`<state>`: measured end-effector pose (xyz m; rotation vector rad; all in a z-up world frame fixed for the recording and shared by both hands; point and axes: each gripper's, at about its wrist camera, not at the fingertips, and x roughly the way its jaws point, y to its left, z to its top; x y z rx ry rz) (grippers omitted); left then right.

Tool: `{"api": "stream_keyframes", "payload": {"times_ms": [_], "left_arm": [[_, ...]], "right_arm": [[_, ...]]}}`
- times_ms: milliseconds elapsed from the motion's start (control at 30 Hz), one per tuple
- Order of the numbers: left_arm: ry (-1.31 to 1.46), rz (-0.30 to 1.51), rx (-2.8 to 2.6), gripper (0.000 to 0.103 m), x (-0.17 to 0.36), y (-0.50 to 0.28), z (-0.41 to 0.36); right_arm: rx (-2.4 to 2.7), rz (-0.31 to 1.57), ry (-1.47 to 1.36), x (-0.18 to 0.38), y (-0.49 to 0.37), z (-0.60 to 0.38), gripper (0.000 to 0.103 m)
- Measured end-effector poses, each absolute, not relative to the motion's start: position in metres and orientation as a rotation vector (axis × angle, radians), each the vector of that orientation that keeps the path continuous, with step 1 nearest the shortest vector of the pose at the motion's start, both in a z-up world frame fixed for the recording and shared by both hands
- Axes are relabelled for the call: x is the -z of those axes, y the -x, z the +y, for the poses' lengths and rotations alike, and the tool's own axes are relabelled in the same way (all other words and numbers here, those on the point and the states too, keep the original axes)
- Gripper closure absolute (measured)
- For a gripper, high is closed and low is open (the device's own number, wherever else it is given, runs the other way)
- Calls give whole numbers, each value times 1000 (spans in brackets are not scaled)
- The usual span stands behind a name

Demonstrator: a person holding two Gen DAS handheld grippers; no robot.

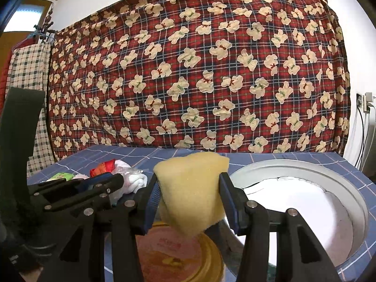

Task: Organize soft objects
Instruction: 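Lower the sponge into the white tin and open the right gripper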

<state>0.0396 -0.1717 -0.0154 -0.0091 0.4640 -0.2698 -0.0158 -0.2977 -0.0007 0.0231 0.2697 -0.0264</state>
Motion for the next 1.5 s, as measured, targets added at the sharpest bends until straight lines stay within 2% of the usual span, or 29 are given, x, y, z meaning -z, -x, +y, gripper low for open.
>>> {"api": "stream_keyframes", "payload": {"times_ms": [433, 567, 667, 1067, 1167, 1200, 1233, 1300, 1400, 1500], "left_arm": [[-16, 526, 402, 94, -16, -39, -220], [-16, 599, 464, 94, -22, -45, -241], [-21, 677, 507, 94, -24, -53, -260], [-120, 770, 586, 92, -27, -65, -327], [-167, 780, 582, 78, -21, -65, -341], [-178, 784, 572, 62, -20, -65, -344], [-180, 783, 571, 57, -20, -65, -345], [-178, 763, 564, 52, -20, -64, -343], [-159, 759, 560, 40, -22, -64, -338], [-144, 736, 549, 35, -25, -62, -333]], "right_arm": [[105, 251, -72, -31, 30, -350, 51], [171, 284, -103, -36, 32, -382, 50], [214, 332, -128, -34, 29, -406, 50], [277, 464, -176, -11, 25, -457, 48], [289, 477, -186, -8, 25, -463, 44], [296, 479, -191, -6, 25, -466, 37], [298, 478, -202, -5, 26, -469, 36], [312, 468, -219, -4, 28, -474, 25], [318, 457, -239, -3, 32, -480, 21], [313, 427, -249, -5, 37, -480, 21]]}}
